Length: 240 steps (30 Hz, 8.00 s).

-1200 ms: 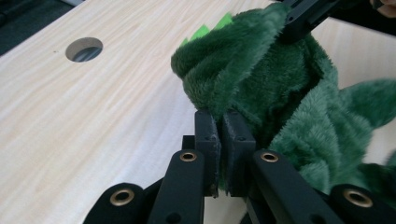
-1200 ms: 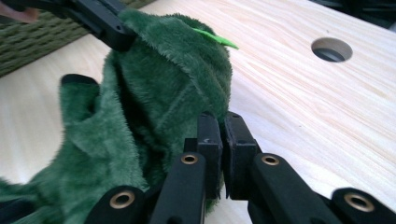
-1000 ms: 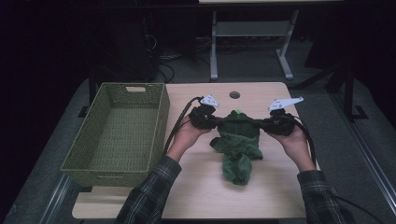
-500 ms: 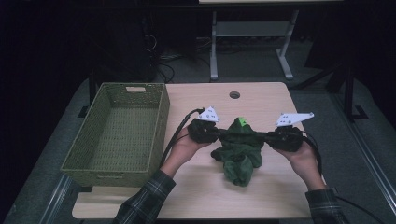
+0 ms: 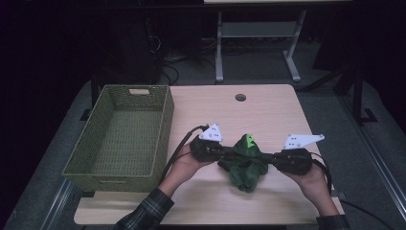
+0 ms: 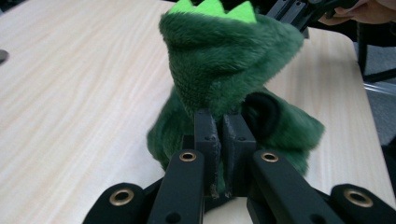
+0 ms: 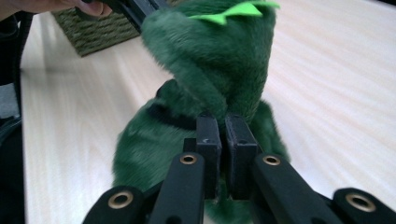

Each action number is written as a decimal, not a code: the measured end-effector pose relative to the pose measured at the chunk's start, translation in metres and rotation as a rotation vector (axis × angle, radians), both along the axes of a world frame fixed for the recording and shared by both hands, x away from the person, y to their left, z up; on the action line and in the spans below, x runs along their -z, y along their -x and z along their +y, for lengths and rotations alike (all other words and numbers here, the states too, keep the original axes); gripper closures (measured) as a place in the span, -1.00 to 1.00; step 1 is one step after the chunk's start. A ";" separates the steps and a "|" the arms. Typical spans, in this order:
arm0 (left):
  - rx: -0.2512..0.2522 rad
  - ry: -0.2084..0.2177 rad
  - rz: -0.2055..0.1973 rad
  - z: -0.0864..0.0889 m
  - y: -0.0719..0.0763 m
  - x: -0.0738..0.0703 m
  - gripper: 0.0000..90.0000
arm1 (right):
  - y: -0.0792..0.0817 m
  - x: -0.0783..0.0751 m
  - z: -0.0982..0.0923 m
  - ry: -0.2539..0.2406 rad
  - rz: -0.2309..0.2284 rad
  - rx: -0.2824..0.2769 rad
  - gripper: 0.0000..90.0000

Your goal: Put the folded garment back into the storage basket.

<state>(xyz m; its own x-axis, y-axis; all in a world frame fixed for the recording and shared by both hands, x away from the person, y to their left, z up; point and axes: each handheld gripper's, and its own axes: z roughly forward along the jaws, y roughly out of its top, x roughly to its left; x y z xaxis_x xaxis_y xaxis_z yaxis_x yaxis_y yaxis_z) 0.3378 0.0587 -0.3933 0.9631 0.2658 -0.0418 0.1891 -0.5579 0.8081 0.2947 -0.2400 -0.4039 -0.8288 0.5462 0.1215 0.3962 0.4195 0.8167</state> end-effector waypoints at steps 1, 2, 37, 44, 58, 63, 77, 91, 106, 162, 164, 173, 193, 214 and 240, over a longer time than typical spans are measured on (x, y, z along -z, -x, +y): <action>0.001 0.001 0.002 0.001 0.003 0.002 0.90 | 0.003 0.001 0.000 -0.006 -0.003 -0.001 0.91; 0.008 0.001 0.010 0.002 0.007 0.005 0.90 | 0.010 0.004 0.002 -0.017 0.000 -0.015 0.90; 0.147 -0.147 0.125 0.002 0.050 0.060 0.90 | 0.038 0.053 0.021 0.100 0.167 -0.131 0.92; 0.155 -0.184 0.128 -0.003 0.053 0.067 0.85 | 0.037 0.058 0.021 0.116 0.182 -0.129 0.91; 0.115 -0.099 0.112 0.015 0.062 0.035 0.21 | 0.056 0.019 0.001 0.011 0.093 -0.110 0.25; 0.106 -0.074 0.095 0.018 0.062 0.026 0.32 | 0.056 0.011 -0.003 -0.001 0.068 -0.097 0.36; 0.074 -0.090 0.099 -0.005 0.029 0.019 0.99 | 0.032 0.020 0.008 0.072 0.081 -0.093 0.96; 0.076 -0.149 0.185 -0.009 0.027 0.049 0.99 | 0.031 0.048 0.012 0.125 0.154 -0.096 1.00; 0.089 -0.235 0.189 -0.015 0.032 0.063 0.99 | 0.029 0.065 0.016 0.150 0.211 -0.115 1.00; 0.149 -0.167 0.245 -0.035 0.059 0.061 0.99 | -0.074 0.057 0.043 0.109 0.187 -0.081 1.00; 0.144 -0.171 0.236 -0.033 0.056 0.061 0.99 | -0.073 0.057 0.040 0.109 0.189 -0.075 1.00; 0.075 -0.162 0.226 -0.022 0.036 0.057 0.99 | -0.068 0.055 0.024 0.097 0.184 -0.036 1.00; -0.039 -0.185 0.176 -0.011 -0.011 0.058 0.99 | -0.036 0.051 -0.004 0.070 0.178 0.020 1.00; -0.053 -0.201 0.132 0.013 -0.005 0.045 0.11 | -0.014 0.056 -0.023 0.082 0.064 0.195 -0.23; 0.038 -0.195 0.038 0.005 -0.003 0.000 -0.69 | 0.000 0.080 -0.051 0.197 0.064 0.367 -0.96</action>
